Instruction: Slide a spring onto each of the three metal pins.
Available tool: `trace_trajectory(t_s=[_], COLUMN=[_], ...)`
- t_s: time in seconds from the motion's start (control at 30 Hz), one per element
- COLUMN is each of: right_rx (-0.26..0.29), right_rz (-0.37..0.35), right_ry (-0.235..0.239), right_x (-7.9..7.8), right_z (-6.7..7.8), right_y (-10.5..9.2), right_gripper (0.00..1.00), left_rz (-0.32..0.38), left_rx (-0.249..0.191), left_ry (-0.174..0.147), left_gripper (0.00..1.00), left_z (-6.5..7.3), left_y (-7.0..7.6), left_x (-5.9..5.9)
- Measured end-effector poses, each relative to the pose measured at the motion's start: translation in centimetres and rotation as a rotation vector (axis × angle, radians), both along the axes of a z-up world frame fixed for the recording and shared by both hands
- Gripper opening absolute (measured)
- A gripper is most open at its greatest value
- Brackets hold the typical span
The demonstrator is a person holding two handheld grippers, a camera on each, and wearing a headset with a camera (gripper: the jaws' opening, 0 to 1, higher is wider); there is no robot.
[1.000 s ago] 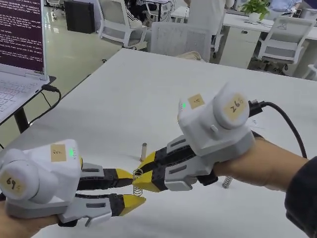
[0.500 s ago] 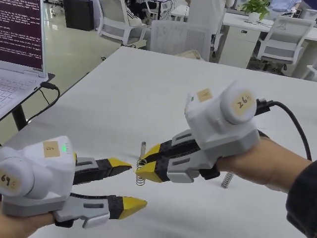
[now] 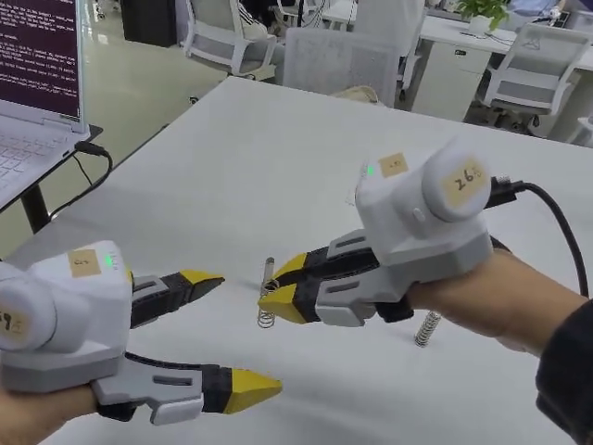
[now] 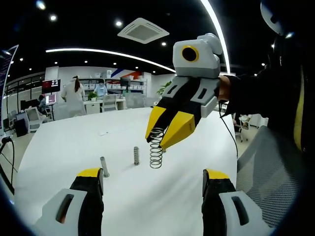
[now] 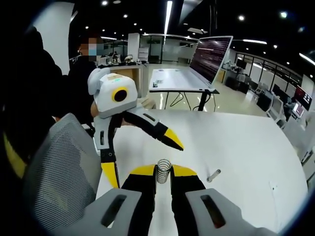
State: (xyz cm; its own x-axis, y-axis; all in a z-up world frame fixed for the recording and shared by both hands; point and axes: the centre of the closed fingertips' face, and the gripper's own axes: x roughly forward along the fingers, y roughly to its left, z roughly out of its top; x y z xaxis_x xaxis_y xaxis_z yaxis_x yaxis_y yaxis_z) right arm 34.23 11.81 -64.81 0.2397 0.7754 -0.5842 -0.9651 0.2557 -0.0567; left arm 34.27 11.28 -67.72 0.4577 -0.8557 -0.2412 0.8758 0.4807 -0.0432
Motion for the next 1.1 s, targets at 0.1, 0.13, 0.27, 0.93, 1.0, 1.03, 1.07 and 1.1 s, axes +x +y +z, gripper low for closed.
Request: trace_trajectory(t_s=[0.1, 0.13, 0.27, 0.93, 1.0, 1.03, 1.07, 1.1], right_rx=[0.006, 0.007, 0.017, 0.07, 0.075, 0.076, 0.081, 0.086], right_rz=[-0.013, -0.018, -0.035, -0.224, -0.255, -0.26, -0.288, -0.306], right_ry=[-0.006, -0.009, -0.017, -0.1, -0.118, -0.121, -0.134, -0.137], right_x=[0.4, 0.6, 1.2, 7.5, 8.4, 8.5, 9.1, 9.5], right_z=[0.1, 0.1, 0.3, 1.9, 2.2, 2.2, 2.4, 2.5], right_y=[-0.1, -0.1, -0.2, -1.7, -2.0, -2.1, -2.3, -2.5], right_gripper=[0.08, 0.08, 0.08, 0.08, 0.08, 0.08, 0.08, 0.08], left_rz=[0.013, 0.017, 0.026, 0.052, 0.052, 0.053, 0.053, 0.052], left_rx=[0.001, -0.009, -0.01, 0.002, 0.005, 0.002, 0.002, 0.004], left_ry=[-0.001, 0.001, -0.003, 0.004, 0.005, 0.007, 0.007, 0.008], left_gripper=[0.82, 0.83, 0.84, 0.83, 0.83, 0.83, 0.83, 0.82], left_z=[-0.1, -0.1, -0.2, -1.3, -1.4, -1.4, -1.4, -1.5], left_y=[0.3, 0.3, 0.4, 1.1, 1.1, 1.1, 1.1, 1.0], left_x=[0.3, 0.4, 0.7, 1.5, 1.5, 1.5, 1.6, 1.6])
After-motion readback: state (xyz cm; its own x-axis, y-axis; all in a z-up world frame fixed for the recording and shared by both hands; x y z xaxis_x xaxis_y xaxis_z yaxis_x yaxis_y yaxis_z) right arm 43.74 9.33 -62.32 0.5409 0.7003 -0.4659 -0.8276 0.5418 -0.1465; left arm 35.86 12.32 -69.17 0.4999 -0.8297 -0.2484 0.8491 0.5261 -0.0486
